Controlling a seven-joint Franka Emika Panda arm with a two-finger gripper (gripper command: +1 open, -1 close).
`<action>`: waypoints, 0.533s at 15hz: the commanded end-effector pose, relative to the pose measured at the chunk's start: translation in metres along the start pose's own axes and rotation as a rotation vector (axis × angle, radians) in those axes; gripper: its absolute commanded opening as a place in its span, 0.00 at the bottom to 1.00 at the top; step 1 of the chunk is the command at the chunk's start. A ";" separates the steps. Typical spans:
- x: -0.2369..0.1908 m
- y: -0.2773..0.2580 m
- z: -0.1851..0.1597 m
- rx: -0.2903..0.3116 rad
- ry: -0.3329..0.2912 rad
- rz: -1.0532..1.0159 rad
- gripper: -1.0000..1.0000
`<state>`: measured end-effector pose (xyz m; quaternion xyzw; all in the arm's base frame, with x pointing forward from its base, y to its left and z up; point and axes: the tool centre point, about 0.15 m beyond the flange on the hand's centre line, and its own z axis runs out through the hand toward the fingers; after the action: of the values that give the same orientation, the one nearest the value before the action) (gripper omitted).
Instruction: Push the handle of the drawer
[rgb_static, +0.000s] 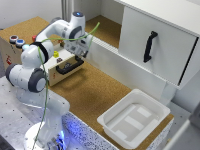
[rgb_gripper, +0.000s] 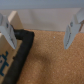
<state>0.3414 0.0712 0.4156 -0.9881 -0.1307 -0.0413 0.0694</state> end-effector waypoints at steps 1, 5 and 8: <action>0.001 0.022 0.061 -0.009 0.025 0.000 0.00; 0.008 0.010 0.094 -0.006 0.028 0.024 0.00; 0.016 -0.006 0.112 -0.014 0.031 0.041 0.00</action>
<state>0.3491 0.0672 0.3445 -0.9885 -0.1224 -0.0497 0.0737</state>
